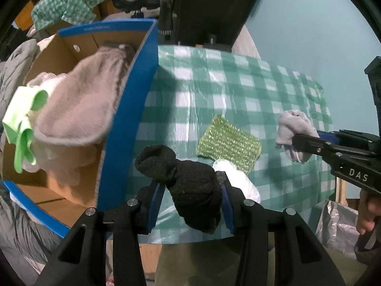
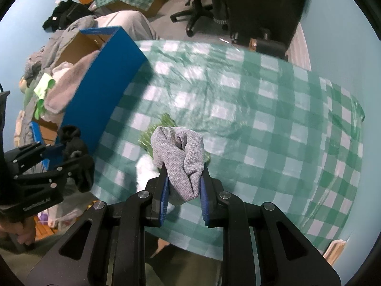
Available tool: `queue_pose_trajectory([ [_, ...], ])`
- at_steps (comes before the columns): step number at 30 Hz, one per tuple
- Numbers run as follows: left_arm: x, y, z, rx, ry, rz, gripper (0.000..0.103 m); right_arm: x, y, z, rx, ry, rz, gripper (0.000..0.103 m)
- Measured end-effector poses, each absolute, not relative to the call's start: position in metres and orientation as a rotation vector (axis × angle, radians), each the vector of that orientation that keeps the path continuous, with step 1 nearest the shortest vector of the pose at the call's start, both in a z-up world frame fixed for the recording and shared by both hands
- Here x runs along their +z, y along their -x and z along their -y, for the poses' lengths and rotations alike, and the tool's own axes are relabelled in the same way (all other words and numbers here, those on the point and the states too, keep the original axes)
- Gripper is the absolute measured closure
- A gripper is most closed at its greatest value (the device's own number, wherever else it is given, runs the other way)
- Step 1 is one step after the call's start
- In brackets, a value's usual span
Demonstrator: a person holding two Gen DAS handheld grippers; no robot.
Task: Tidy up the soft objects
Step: 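Lift the grey and black socks and carry them over the box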
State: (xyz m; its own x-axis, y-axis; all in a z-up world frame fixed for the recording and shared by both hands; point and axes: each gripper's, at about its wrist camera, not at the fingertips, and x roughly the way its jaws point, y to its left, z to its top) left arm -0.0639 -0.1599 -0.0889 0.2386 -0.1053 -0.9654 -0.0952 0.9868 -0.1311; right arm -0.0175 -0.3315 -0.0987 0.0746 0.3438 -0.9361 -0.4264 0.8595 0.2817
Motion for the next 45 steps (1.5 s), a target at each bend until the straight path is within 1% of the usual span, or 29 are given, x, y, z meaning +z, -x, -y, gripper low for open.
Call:
queue_pose_trajectory([
  [12,-0.056,0.067,0.132,0.009,0.230,-1.266,0.058,-0.065,0.010,0.299,0.611,0.084,-1.313,0.083],
  [26,-0.024,0.059,0.095,0.045,0.228,-1.202,0.058,-0.044,0.000,0.260,0.664,0.107,-1.268,0.083],
  [45,-0.011,0.040,0.034,0.089,0.187,-1.170,0.058,-0.032,-0.018,0.183,0.746,0.159,-1.235,0.083],
])
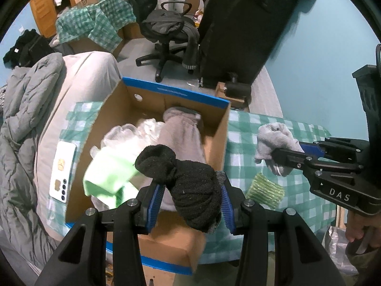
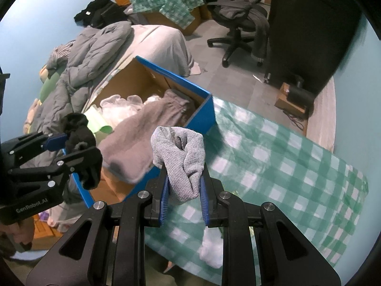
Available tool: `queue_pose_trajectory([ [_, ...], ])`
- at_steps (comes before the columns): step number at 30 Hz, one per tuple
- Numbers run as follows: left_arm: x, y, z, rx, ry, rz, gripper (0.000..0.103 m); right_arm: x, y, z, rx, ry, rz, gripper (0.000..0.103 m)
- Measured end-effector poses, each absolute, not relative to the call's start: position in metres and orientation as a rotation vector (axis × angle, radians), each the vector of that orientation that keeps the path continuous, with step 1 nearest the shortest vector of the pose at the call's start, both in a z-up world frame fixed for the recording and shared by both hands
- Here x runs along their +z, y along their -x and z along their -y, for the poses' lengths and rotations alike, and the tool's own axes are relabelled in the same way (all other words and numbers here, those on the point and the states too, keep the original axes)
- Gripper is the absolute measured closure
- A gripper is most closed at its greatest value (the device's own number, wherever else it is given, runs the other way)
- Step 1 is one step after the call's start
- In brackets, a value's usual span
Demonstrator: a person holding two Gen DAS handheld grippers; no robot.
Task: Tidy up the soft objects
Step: 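Lift the grey and black socks and carry them over the box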
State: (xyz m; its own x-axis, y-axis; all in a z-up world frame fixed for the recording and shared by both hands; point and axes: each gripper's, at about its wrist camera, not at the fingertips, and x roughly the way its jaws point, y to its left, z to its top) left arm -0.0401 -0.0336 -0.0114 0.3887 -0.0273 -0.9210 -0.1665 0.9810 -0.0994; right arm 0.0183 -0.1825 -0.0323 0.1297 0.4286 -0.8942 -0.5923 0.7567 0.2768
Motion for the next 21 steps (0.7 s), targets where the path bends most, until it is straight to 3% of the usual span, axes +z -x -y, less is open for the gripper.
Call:
queue_pose_trajectory([
  [21,-0.040,-0.032,-0.034,0.060,0.122,-1.208,0.058,-0.055,-0.057,0.101,0.747,0.181,-1.279,0.082],
])
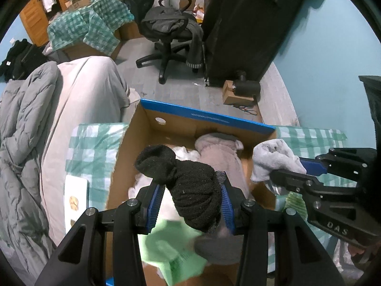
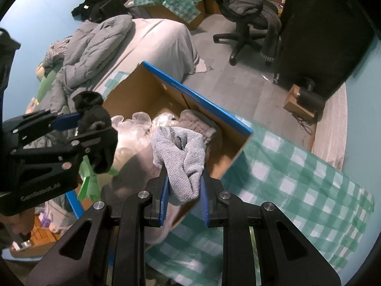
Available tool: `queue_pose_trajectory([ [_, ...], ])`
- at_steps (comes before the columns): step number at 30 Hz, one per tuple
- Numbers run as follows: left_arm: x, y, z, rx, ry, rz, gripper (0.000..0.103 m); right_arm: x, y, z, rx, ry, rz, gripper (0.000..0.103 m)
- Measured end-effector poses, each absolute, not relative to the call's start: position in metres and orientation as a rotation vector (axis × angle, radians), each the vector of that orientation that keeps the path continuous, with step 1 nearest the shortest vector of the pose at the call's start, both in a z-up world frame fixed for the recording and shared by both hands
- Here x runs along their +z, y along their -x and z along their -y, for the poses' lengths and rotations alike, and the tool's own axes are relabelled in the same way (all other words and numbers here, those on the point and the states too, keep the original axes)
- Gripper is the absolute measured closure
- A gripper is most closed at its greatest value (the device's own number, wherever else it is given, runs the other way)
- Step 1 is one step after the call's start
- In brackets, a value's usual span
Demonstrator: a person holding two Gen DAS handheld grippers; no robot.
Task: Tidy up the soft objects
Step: 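Lift the grey and black socks and carry them over the box, then open the right tool to drop the grey sock while the left tool releases the black sock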
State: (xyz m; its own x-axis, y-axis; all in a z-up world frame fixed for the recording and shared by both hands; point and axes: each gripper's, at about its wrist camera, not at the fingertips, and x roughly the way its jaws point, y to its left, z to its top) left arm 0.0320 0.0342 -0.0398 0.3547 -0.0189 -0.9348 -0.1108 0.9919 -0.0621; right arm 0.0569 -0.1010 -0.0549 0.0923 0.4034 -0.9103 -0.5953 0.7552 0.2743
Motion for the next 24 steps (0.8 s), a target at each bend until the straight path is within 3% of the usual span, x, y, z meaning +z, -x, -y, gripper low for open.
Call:
queue_pose_trajectory([
  [12,-0.068,-0.058,-0.055,0.048,0.137,-1.268,0.054,-0.069,-0.072,0.079,0.721,0.185,-1.313,0.081],
  [15,-0.071,-0.060,-0.057,0.061,0.140,-1.277,0.047,-0.071,-0.073,0.076,0.719,0.180,-1.319,0.073],
  [17,-0.071,-0.059,-0.058,0.072,0.133,-1.271,0.033,-0.071,-0.073,0.075,0.709,0.182,-1.315,0.071],
  [19,-0.069,-0.057,-0.059,0.077,0.131,-1.257,0.022,-0.071,-0.073,0.075,0.707,0.180,-1.315,0.064],
  [24,-0.065,-0.054,-0.058,0.080,0.114,-1.250,0.022,-0.067,-0.072,0.077,0.700,0.180,-1.302,0.052],
])
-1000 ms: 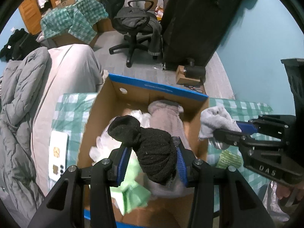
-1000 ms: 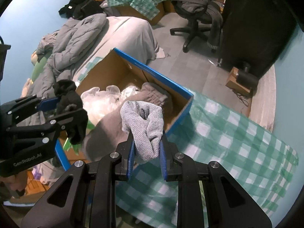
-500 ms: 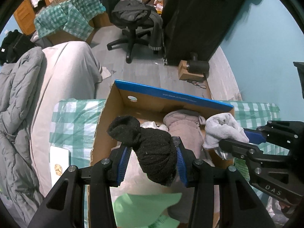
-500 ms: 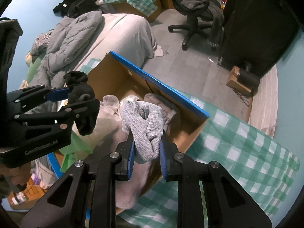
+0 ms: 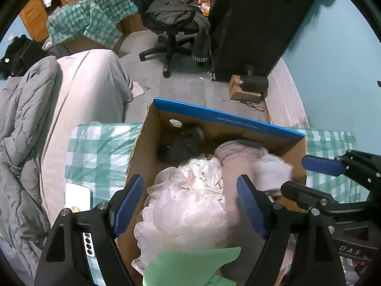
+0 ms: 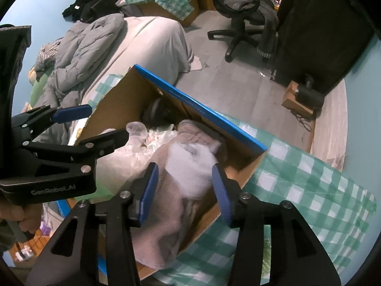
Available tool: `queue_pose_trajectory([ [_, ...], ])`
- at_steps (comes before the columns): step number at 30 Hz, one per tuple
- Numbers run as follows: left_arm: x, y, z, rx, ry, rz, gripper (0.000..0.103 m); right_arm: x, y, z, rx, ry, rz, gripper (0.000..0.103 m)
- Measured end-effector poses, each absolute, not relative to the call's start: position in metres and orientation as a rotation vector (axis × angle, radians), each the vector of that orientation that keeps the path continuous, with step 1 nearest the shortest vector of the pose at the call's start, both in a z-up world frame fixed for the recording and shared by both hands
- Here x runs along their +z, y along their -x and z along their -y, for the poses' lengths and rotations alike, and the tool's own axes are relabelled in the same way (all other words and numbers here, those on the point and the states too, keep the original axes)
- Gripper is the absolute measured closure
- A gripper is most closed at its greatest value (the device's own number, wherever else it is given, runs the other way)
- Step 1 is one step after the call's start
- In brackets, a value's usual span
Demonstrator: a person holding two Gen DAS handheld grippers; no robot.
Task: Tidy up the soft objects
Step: 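Open the right tool to drop the grey sock while the left tool releases the black sock, then move the right tool to the green scrubber while the left tool approaches the white bag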
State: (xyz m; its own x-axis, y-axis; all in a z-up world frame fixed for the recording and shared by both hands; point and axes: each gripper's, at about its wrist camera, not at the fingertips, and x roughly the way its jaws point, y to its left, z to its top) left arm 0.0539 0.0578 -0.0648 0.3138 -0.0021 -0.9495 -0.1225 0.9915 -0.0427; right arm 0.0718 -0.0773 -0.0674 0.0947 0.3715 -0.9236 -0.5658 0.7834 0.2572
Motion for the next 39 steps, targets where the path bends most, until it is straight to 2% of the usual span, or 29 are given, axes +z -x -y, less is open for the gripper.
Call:
queue_pose_trajectory([
  [7,-0.056,-0.046,-0.050,0.083,0.101,-1.242,0.022,-0.062,-0.071,0.088,0.687,0.178,-1.293,0.046],
  [25,-0.038,-0.016,-0.017,0.108,0.121,-1.231,0.022,-0.050,-0.058,0.128,0.700,0.210,-1.275,0.046],
  [39,-0.037,0.010,0.040,0.096,0.126,-1.251,0.022,-0.050,-0.045,0.172,0.703,0.234,-1.282,0.046],
])
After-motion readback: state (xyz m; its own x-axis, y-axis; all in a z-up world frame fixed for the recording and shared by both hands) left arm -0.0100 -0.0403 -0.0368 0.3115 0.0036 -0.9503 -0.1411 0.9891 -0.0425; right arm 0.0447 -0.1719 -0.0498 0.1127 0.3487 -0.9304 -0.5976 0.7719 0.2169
